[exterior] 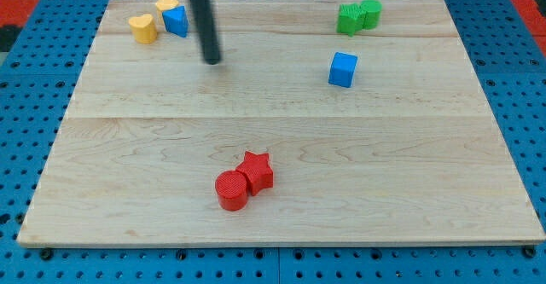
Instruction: Push the blue cube below the blue triangle
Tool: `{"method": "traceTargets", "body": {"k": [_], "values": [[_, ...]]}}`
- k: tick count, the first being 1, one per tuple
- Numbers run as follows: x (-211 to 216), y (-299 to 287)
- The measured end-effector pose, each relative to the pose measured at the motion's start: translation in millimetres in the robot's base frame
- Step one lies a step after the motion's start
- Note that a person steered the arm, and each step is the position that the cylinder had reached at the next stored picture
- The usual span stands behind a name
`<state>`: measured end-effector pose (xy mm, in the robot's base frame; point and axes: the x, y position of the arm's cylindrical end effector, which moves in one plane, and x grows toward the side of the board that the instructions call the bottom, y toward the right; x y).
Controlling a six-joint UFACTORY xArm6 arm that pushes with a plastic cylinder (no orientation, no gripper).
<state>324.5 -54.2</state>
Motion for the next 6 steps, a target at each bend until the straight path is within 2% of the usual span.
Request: {"method": "traceTargets", "body": {"k": [2,3,4,5,6], "values": [[-5.2,201.6],[23.8,190.4],[19.1,77.2],[16.0,30.2],[3.7,109.5]]}}
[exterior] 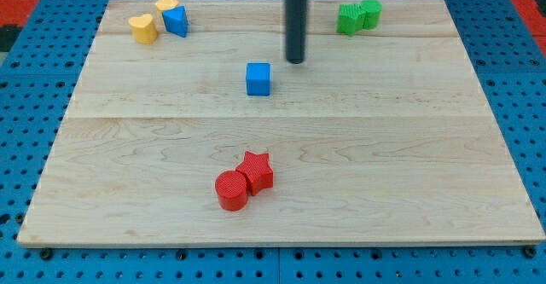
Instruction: Push the blue cube below the blue triangle
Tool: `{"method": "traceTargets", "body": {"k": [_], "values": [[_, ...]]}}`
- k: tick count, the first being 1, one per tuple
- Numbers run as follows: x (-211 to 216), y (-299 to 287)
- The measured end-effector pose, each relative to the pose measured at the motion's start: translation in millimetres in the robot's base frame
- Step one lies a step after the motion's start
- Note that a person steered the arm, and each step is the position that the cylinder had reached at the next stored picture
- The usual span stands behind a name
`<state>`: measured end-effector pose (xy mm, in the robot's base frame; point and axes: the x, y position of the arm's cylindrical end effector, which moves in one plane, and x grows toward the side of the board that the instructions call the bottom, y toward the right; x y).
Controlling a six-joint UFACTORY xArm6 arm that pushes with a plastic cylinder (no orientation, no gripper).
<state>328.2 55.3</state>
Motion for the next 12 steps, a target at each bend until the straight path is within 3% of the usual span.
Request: {"method": "traceTargets", "body": {"k": [1,3,4,5,6,8,9,10,12], "values": [[52.3,-0.5],[1.1,-151.9],[9.8,-113.4],[47.2,-100.0],[53.5,-153.4],[-6.8,-229.8],[26.5,-251.6],[20.6,-311.6],[-3.5,-255.8]]}}
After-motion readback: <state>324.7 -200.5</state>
